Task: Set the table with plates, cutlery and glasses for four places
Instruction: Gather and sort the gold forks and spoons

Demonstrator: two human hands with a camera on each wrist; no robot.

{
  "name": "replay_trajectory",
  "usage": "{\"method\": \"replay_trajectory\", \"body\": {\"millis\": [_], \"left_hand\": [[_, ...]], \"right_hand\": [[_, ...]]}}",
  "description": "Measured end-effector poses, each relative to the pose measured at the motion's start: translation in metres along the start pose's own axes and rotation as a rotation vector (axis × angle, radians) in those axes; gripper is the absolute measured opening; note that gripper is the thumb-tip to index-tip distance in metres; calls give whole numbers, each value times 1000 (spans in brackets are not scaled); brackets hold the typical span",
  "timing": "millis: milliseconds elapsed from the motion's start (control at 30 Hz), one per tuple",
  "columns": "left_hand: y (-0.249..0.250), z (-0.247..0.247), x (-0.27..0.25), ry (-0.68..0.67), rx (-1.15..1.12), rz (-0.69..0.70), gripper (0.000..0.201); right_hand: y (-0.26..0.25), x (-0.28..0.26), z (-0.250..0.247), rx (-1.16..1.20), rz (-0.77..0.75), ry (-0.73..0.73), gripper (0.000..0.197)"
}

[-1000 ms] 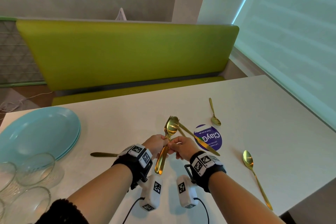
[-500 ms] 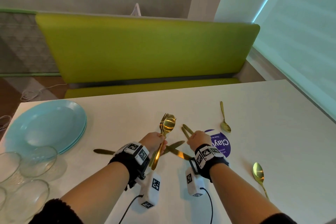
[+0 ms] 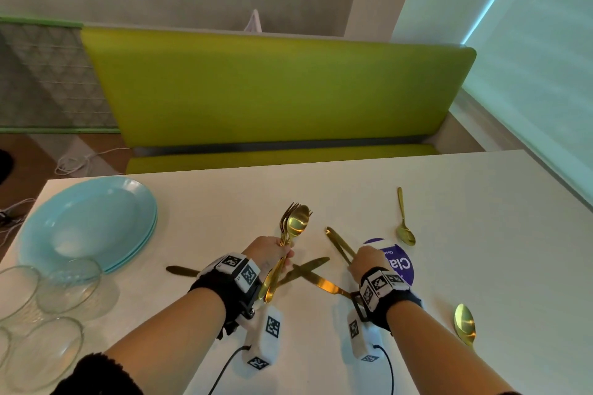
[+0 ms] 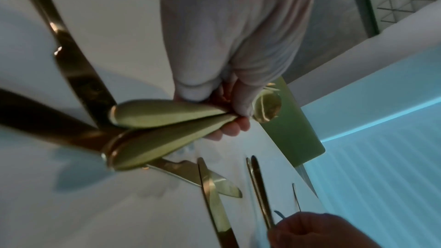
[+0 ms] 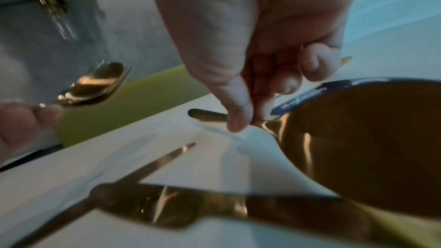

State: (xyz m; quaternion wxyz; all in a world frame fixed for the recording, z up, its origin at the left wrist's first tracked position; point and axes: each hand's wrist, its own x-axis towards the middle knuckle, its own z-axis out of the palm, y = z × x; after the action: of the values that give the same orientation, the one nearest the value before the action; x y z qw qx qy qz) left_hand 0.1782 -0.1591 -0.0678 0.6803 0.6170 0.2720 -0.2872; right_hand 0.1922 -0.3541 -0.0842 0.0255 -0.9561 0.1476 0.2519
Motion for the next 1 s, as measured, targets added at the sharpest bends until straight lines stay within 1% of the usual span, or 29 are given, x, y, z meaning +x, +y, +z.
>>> {"method": "replay_trajectory", "body": {"millis": [67, 133, 233, 333, 467, 533, 600, 667, 733, 833, 933, 1000], "left_hand": [[2, 2, 4, 49, 107, 33, 17], [4, 2, 6, 102, 251, 86, 19], [7, 4, 8, 162, 385, 179, 24], [10, 12, 7, 131, 446, 198, 18], [12, 25, -1, -6, 561, 191, 10], [10, 30, -5, -64, 647, 187, 18], [7, 35, -5, -94, 694, 166, 26], [7, 40, -9, -112, 730, 162, 29], [7, 44, -14, -126, 784, 168, 28], [7, 48, -15, -157, 801, 190, 21], [5, 51, -12, -164, 753, 224, 20], [4, 53, -11, -168, 709, 239, 16]], "right_hand": [[3, -2, -11, -38, -65, 28, 26], [5, -7, -25, -112, -172, 80, 23], [1, -19, -42, -361, -437, 150, 25], [-8, -30, -49, -560, -682, 186, 25], [-20, -43, -51, -654, -861, 212, 24], [-26, -48, -51, -663, -904, 237, 25], [-30, -51, -51, -655, -916, 242, 26], [-33, -51, -50, -654, -928, 251, 28], [-32, -51, -50, -658, -943, 267, 26], [-30, -51, -51, -665, -960, 267, 25], [-27, -50, -55, -681, -983, 285, 25], [-25, -48, -56, -677, -972, 279, 25]]}}
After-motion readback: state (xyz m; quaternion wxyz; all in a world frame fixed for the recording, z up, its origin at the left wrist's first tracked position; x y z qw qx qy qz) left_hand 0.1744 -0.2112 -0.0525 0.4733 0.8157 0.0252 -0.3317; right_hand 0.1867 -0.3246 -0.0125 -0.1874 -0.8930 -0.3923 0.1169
